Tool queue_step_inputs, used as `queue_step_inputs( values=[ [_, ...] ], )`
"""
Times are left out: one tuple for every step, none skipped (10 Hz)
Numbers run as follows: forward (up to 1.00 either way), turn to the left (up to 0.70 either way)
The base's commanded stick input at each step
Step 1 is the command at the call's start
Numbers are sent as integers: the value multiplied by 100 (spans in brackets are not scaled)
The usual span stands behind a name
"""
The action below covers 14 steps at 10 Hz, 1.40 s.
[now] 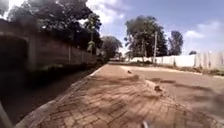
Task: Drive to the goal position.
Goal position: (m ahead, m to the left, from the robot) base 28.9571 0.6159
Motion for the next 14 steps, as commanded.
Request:
queue_step_inputs(
  values=[
    [70, 0],
    [70, -1],
    [70, -4],
    [70, -13],
    [70, -24],
    [70, -34],
    [70, -28],
    [70, 0],
    [70, 0],
    [70, 0],
    [70, 0],
    [70, 0],
    [70, 0],
    [70, 0]
  ],
)
